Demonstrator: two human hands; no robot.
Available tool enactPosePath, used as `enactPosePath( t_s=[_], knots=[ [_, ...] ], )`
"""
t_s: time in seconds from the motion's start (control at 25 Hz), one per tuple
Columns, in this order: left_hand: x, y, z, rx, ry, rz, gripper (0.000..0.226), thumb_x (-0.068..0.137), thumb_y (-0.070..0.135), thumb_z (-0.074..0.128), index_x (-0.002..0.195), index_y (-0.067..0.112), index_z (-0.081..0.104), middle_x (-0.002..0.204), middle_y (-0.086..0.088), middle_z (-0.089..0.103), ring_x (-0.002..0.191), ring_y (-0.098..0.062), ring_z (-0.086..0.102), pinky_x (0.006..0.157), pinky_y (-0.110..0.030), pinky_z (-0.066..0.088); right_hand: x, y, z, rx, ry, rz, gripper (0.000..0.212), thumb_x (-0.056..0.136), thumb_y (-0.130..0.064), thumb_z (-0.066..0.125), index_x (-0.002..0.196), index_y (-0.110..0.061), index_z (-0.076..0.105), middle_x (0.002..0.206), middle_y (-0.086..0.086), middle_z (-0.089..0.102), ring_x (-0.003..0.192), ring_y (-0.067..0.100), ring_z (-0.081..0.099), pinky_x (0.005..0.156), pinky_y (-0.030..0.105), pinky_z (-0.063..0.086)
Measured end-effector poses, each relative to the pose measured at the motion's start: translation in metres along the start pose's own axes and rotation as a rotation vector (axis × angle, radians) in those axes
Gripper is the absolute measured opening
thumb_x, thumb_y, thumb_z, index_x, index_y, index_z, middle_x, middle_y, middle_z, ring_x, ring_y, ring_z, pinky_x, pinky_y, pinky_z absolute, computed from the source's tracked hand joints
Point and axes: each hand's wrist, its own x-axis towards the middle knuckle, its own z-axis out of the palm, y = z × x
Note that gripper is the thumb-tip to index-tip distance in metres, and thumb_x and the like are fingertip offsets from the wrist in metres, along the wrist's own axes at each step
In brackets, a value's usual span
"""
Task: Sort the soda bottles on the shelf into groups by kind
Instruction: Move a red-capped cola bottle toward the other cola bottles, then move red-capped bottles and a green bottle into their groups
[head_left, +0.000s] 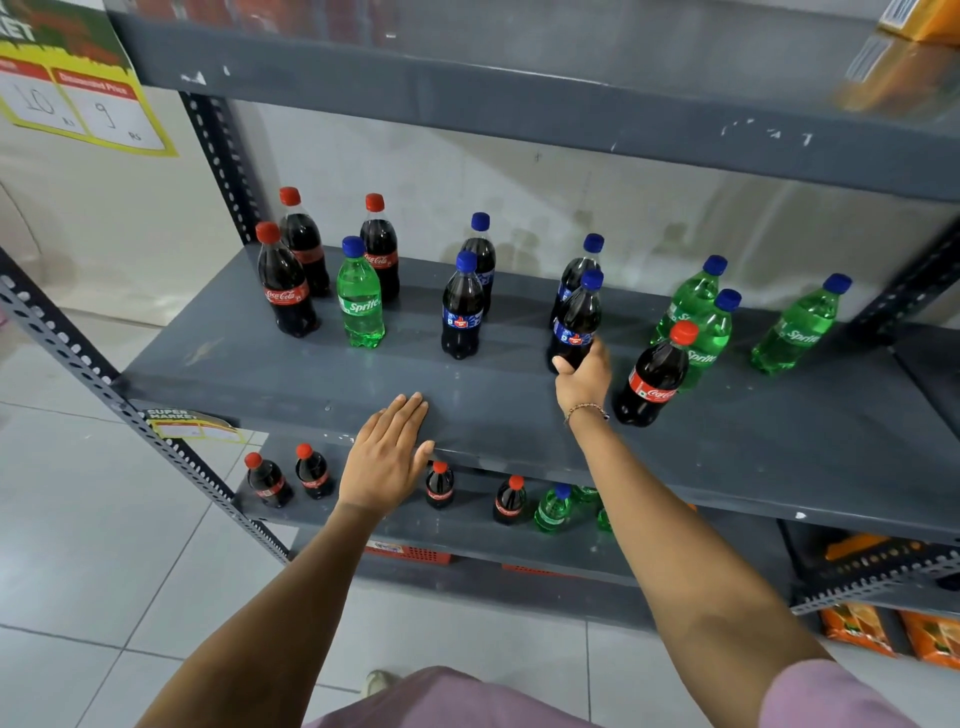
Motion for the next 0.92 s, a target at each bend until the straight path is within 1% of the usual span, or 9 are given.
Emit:
enactPosePath(
  t_s=[0.2, 0.28, 0.36, 0.4, 0.48, 0.6, 0.68, 0.76, 0.92],
  knots=[
    [0.001, 0.0, 0.0, 0.002, 0.003, 0.0, 0.062, 0.099, 0.045, 0.019, 0.132, 0.003, 0.05, 0.137, -0.013, 0.053, 0.13, -0.029, 0.044, 0.106, -0.044, 0.035, -0.038, 0.004, -0.005, 0.068, -0.104, 0.051, 0.074, 0.089, -0.015, 0.056, 0.144, -0.004, 0.008, 0.154, 0.015, 0.015, 0.142, 0.026, 0.016, 0.118, 0.039, 0.016],
    [0.0, 0.0, 0.001, 0.002, 0.007, -0.005, 0.061, 0.099, 0.045, 0.02, 0.132, 0.003, 0.05, 0.137, -0.013, 0.052, 0.13, -0.029, 0.044, 0.106, -0.045, 0.036, -0.075, 0.02, -0.009, 0.121, 0.008, -0.011, 0.055, 0.09, -0.011, 0.052, 0.137, -0.003, 0.026, 0.144, 0.017, 0.034, 0.132, 0.027, 0.037, 0.111, 0.041, 0.032],
    [0.0, -0.001, 0.002, 0.004, 0.012, -0.01, 0.061, 0.099, 0.045, 0.02, 0.132, 0.003, 0.049, 0.137, -0.013, 0.052, 0.13, -0.03, 0.044, 0.105, -0.045, 0.036, -0.098, 0.033, -0.021, 0.169, 0.278, -0.049, 0.03, 0.088, -0.006, 0.054, 0.114, 0.002, 0.044, 0.112, 0.017, 0.047, 0.101, 0.028, 0.052, 0.092, 0.045, 0.047],
    [0.0, 0.0, 0.001, 0.002, 0.006, -0.012, 0.061, 0.099, 0.045, 0.02, 0.132, 0.003, 0.049, 0.137, -0.013, 0.052, 0.13, -0.03, 0.043, 0.106, -0.045, 0.035, -0.099, 0.036, -0.03, 0.181, 0.393, -0.039, 0.027, 0.086, -0.005, 0.057, 0.108, 0.004, 0.045, 0.104, 0.016, 0.044, 0.094, 0.028, 0.049, 0.087, 0.046, 0.047],
    [-0.001, 0.003, 0.001, 0.007, -0.004, -0.012, 0.062, 0.098, 0.045, 0.019, 0.133, 0.003, 0.048, 0.138, -0.014, 0.051, 0.131, -0.03, 0.042, 0.106, -0.045, 0.034, -0.084, 0.038, -0.052, 0.184, 0.468, 0.026, 0.039, 0.083, -0.007, 0.063, 0.112, 0.007, 0.04, 0.109, 0.021, 0.039, 0.102, 0.033, 0.045, 0.093, 0.043, 0.041],
    [-0.002, 0.005, -0.001, 0.013, -0.006, -0.014, 0.064, 0.098, 0.046, 0.016, 0.135, 0.003, 0.046, 0.14, -0.014, 0.049, 0.133, -0.03, 0.04, 0.108, -0.045, 0.031, -0.059, 0.039, -0.071, 0.23, 0.294, 0.15, 0.062, 0.083, -0.006, 0.063, 0.13, 0.003, 0.024, 0.135, 0.023, 0.031, 0.127, 0.033, 0.034, 0.107, 0.032, 0.028],
    [-0.003, 0.004, -0.001, 0.022, -0.015, -0.013, 0.065, 0.098, 0.047, 0.016, 0.136, 0.003, 0.045, 0.141, -0.014, 0.047, 0.134, -0.029, 0.038, 0.11, -0.045, 0.03, -0.055, 0.043, -0.073, 0.183, 0.212, 0.118, 0.066, 0.086, -0.006, 0.06, 0.137, -0.001, 0.019, 0.142, 0.02, 0.036, 0.133, 0.028, 0.035, 0.11, 0.032, 0.027],
    [-0.001, 0.004, -0.002, 0.028, -0.024, -0.011, 0.065, 0.098, 0.047, 0.016, 0.137, 0.003, 0.043, 0.143, -0.013, 0.046, 0.136, -0.028, 0.036, 0.111, -0.044, 0.027, -0.052, 0.049, -0.074, 0.113, 0.2, 0.048, 0.063, 0.085, -0.005, 0.06, 0.138, -0.002, 0.026, 0.138, 0.018, 0.045, 0.13, 0.028, 0.041, 0.11, 0.037, 0.032],
    [-0.003, -0.001, -0.002, 0.032, -0.041, 0.02, 0.065, 0.098, 0.047, 0.016, 0.137, 0.003, 0.043, 0.144, -0.013, 0.044, 0.137, -0.027, 0.034, 0.113, -0.041, 0.024, -0.059, 0.049, -0.067, 0.007, 0.168, 0.016, 0.043, 0.082, -0.009, 0.065, 0.122, -0.004, 0.047, 0.12, 0.018, 0.053, 0.115, 0.033, 0.051, 0.1, 0.04, 0.04]
  ],
)
